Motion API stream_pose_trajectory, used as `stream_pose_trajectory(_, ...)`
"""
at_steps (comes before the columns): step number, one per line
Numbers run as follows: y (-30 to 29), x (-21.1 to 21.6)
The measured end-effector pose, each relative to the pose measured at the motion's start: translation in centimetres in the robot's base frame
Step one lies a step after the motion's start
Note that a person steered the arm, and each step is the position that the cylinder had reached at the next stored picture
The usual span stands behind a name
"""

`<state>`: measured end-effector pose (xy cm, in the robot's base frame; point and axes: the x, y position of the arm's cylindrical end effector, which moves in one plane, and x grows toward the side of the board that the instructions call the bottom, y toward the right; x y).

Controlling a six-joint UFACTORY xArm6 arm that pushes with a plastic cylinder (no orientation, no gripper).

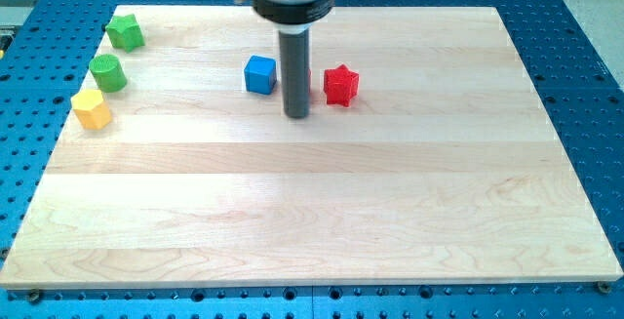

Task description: Keep the cube to the top left of the red circle

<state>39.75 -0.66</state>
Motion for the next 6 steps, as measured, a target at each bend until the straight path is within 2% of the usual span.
stream_pose_trajectory(1, 1.6, -1.1)
stream_pose_trajectory(2, -1.5, -1.1)
stream_pose_trajectory(4, -2.8, 1.4)
stream_pose_trajectory(5, -3.3, 1.1)
stream_pose_trajectory(6, -5.1, -1.5)
